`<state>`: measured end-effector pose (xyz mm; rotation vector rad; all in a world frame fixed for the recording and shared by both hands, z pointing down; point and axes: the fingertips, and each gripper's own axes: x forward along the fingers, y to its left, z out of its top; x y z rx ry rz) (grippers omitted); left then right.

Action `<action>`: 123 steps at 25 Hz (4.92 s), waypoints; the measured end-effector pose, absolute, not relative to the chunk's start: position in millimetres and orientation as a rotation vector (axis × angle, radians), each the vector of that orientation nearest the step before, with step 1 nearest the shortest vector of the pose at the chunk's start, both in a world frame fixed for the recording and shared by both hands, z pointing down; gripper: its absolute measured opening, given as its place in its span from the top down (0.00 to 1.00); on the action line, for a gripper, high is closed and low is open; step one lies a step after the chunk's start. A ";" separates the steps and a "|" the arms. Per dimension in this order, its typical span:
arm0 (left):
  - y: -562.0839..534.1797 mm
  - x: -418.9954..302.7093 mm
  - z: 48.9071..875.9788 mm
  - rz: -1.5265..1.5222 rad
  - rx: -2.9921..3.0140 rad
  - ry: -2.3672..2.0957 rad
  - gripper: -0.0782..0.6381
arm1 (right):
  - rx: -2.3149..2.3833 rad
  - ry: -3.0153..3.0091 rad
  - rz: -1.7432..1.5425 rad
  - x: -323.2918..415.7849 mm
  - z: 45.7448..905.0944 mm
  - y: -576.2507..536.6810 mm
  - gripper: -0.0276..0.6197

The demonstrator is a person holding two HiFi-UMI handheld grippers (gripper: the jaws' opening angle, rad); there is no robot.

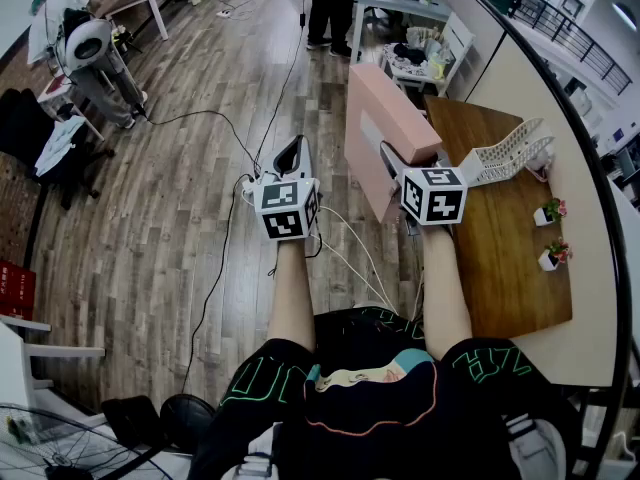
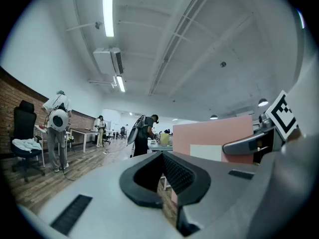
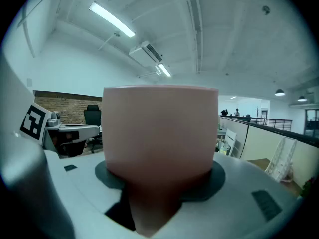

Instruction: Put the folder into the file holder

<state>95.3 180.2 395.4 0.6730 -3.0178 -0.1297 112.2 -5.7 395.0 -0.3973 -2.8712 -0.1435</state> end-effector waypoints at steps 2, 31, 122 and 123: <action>179.3 94.2 393.9 -0.130 0.676 -3.021 0.90 | -0.398 -2.877 -0.153 111.6 393.3 -6.8 0.54; 219.8 36.9 397.3 -0.204 0.494 -3.051 0.90 | -0.389 -2.885 -0.073 52.6 387.1 -14.3 0.53; -227.4 -254.6 409.5 -0.133 2.271 -1.924 0.90 | 1.572 -2.614 0.233 -37.5 347.2 -279.9 0.53; -232.9 -242.3 409.7 -0.131 2.290 -1.899 0.90 | 1.600 -2.601 0.233 -24.6 345.1 -280.6 0.53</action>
